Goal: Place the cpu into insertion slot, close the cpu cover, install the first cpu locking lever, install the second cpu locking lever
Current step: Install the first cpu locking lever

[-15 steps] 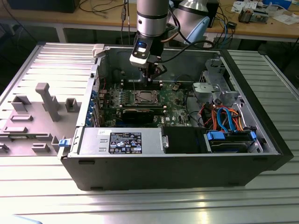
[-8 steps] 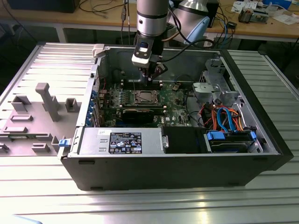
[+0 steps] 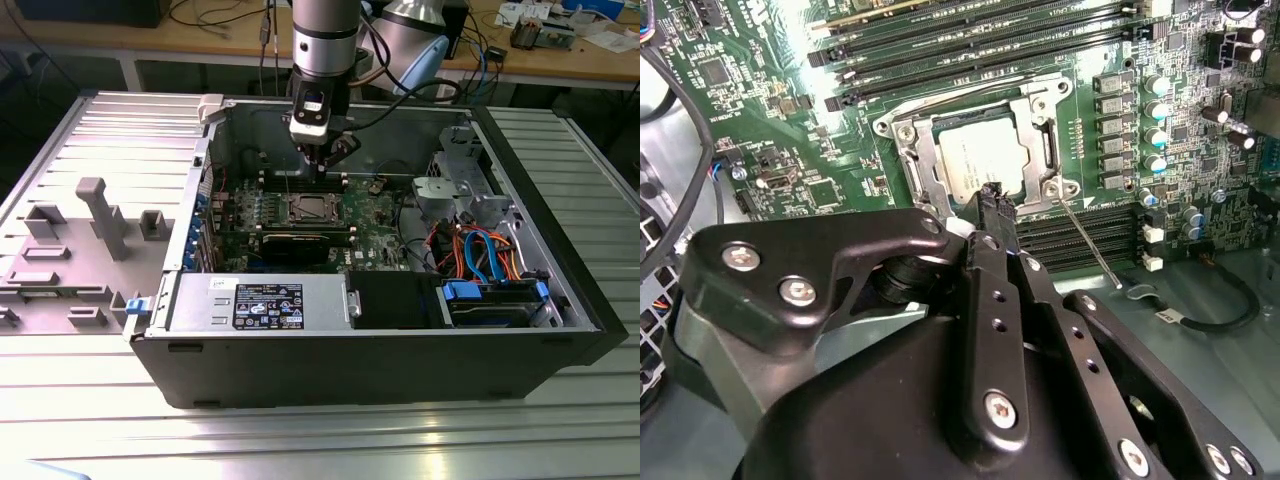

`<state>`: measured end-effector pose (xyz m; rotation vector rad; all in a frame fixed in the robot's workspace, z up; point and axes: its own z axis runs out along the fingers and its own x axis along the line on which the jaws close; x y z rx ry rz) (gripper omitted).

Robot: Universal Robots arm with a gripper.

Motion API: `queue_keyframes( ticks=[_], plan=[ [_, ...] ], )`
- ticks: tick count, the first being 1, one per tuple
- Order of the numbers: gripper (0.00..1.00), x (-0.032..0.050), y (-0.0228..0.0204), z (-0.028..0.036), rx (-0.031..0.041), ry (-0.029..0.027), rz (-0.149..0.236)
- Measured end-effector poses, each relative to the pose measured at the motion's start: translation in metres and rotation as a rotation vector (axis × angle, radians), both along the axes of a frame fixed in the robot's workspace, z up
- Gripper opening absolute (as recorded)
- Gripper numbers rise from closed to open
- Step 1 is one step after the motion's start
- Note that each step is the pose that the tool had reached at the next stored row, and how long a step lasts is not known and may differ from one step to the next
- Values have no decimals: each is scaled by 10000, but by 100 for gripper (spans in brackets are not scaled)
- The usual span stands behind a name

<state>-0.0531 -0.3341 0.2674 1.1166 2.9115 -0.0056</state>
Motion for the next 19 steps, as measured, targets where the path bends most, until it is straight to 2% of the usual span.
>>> queue_keyframes(
  ticks=[14,17,19],
  plan=[
    [11,0,0,0,0,0,7],
    [11,0,0,0,1,-1,180],
    [11,0,2,0,1,0,425]
  ],
)
